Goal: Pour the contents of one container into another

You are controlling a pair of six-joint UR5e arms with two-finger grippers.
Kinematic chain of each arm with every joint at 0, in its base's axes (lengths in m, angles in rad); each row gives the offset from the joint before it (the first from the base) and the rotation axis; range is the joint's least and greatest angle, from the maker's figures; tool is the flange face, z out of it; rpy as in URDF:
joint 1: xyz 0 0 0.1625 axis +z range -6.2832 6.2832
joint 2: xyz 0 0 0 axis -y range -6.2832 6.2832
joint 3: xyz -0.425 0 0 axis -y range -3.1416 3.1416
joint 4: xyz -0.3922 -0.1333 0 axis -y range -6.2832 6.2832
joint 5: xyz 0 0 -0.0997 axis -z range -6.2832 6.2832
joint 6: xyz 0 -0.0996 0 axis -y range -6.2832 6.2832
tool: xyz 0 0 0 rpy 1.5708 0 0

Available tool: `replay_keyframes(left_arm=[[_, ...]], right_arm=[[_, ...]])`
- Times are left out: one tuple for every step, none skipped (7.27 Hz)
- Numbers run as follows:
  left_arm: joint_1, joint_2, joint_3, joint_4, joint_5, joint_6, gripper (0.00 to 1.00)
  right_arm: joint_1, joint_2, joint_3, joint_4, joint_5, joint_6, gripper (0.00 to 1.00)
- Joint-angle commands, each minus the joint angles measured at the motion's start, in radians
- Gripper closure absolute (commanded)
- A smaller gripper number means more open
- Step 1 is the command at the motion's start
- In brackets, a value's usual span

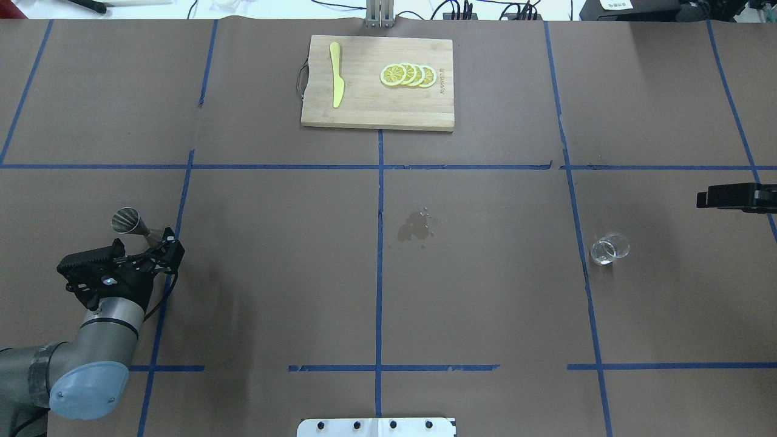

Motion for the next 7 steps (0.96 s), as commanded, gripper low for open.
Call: replay_keyframes(left_arm=[[0.0,-0.009,0.028,0.001,0.062,0.001,0.08],[0.0,-0.01,0.055,0.001,0.082,0.001,0.09],[0.0,-0.022,0.069,0.001,0.087,0.003,0.1],[0.0,-0.045,0.092,0.001,0.087,0.004,0.11],[0.0,-0.055,0.092,0.001,0.088,0.009,0.13],[-0.002,-0.055,0.097,0.001,0.088,0.009,0.15],[-0.005,-0.053,0.097,0.001,0.088,0.009,0.19]], right_arm=[[-0.074,-0.048,0.005,0.063,-0.062,0.048,0.0],[-0.085,-0.047,0.005,0.064,-0.064,0.069,0.0],[-0.095,-0.047,0.005,0.064,-0.064,0.071,0.0],[-0.101,-0.047,0.005,0.064,-0.065,0.071,0.0],[-0.107,-0.047,0.005,0.064,-0.068,0.071,0.0],[-0.108,-0.048,0.005,0.064,-0.068,0.071,0.0],[-0.111,-0.047,0.005,0.064,-0.068,0.073,0.0]])
